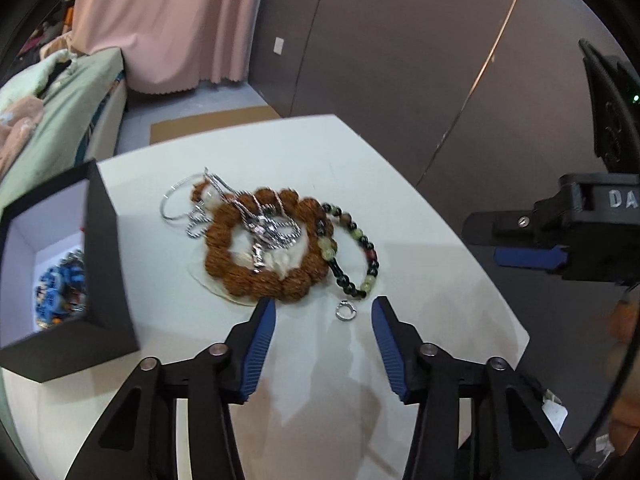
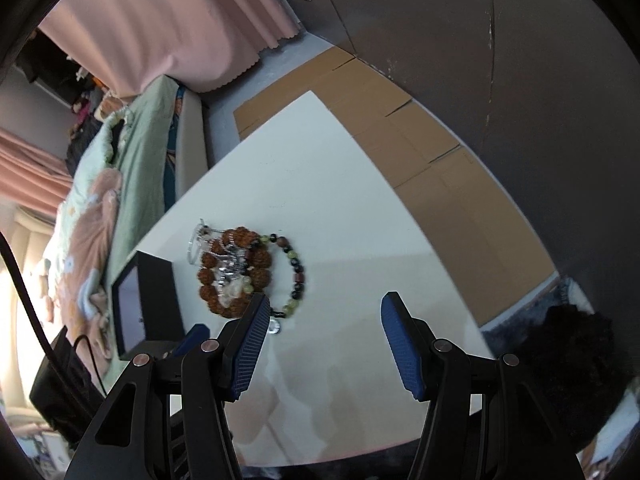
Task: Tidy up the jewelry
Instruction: 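Grasp the small silver ring beside the bead malas with the left tool, then carry the silver ring with the left tool over the box and open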
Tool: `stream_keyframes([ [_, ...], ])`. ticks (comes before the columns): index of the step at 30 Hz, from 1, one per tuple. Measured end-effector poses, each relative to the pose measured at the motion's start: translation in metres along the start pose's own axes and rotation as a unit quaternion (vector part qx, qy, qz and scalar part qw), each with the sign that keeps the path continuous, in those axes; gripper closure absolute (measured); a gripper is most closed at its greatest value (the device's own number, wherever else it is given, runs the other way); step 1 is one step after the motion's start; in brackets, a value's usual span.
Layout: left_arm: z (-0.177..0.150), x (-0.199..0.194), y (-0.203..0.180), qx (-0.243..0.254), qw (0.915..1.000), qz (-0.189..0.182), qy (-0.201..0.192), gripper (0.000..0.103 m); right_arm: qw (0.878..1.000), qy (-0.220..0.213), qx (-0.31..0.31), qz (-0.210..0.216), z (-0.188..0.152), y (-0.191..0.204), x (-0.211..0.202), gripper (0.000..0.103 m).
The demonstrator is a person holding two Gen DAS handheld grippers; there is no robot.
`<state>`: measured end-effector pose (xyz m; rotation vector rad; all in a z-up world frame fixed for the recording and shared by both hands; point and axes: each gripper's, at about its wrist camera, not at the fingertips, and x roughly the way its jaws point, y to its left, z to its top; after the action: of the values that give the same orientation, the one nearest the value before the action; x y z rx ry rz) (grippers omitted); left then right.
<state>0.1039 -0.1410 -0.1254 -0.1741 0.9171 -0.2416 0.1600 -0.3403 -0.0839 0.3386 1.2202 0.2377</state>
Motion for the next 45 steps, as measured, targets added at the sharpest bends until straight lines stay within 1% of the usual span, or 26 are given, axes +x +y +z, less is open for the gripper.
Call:
stream_keyframes([
  [3, -0.003, 0.008, -0.005, 0.007, 1.0000, 0.001, 0.007, 0.055, 1.000, 0.008, 0.011, 0.003, 0.003, -0.011, 0.000, 0.044],
  [6, -0.006, 0.014, -0.012, 0.018, 0.9998, 0.000, 0.009, 0.055, 1.000, 0.010, 0.015, -0.005, 0.005, -0.020, -0.001, 0.044],
  [9, -0.008, 0.016, -0.019, 0.032, 0.9994, 0.010, 0.000, 0.055, 1.000, 0.012, 0.013, -0.007, 0.006, -0.023, -0.001, 0.044],
  [13, -0.008, 0.017, -0.022, 0.035, 0.9993, 0.010, 0.000, 0.056, 1.000, 0.015, 0.003, -0.006, 0.006, -0.020, -0.001, 0.044],
  [17, -0.007, 0.018, -0.024, 0.038, 0.9990, 0.024, 0.001, 0.066, 1.000, 0.017, -0.008, -0.004, 0.004, -0.015, 0.000, 0.044],
  [18, -0.007, 0.018, -0.025, 0.039, 0.9987, 0.034, 0.001, 0.072, 1.000, 0.018, -0.010, -0.004, 0.003, -0.013, 0.000, 0.044],
  [20, -0.008, 0.019, -0.027, 0.044, 0.9977, 0.052, 0.001, 0.077, 1.000, 0.019, -0.013, -0.003, 0.003, -0.012, 0.001, 0.044],
  [21, -0.008, 0.019, -0.029, 0.049, 0.9973, 0.054, 0.002, 0.083, 1.000, 0.019, -0.014, -0.003, 0.003, -0.012, 0.001, 0.044],
  [24, -0.010, 0.021, -0.035, 0.067, 0.9962, 0.055, 0.004, 0.090, 1.000, 0.024, -0.012, -0.008, 0.003, -0.011, 0.007, 0.044],
  [26, -0.011, 0.021, -0.037, 0.074, 0.9958, 0.053, 0.006, 0.091, 0.999, 0.030, -0.007, -0.011, 0.004, -0.013, 0.011, 0.044],
  [30, -0.009, 0.016, -0.029, 0.052, 0.9982, 0.030, 0.010, 0.091, 0.999, 0.037, 0.003, -0.011, 0.004, -0.015, 0.018, 0.044],
  [31, -0.007, 0.014, -0.026, 0.047, 0.9985, 0.029, 0.009, 0.091, 0.999, 0.038, 0.002, -0.011, 0.004, -0.015, 0.019, 0.044],
  [35, 0.003, -0.004, -0.015, 0.027, 0.9995, 0.012, -0.006, 0.091, 0.999, 0.045, 0.002, -0.002, 0.003, -0.010, 0.024, 0.044],
  [40, 0.013, -0.027, 0.001, -0.002, 0.9997, 0.002, -0.025, 0.091, 0.999, 0.047, -0.009, 0.010, 0.001, 0.002, 0.028, 0.044],
  [45, 0.022, -0.044, 0.010, -0.013, 0.9989, 0.000, -0.044, 0.091, 0.999, 0.040, -0.020, 0.029, 0.001, 0.014, 0.028, 0.044],
])
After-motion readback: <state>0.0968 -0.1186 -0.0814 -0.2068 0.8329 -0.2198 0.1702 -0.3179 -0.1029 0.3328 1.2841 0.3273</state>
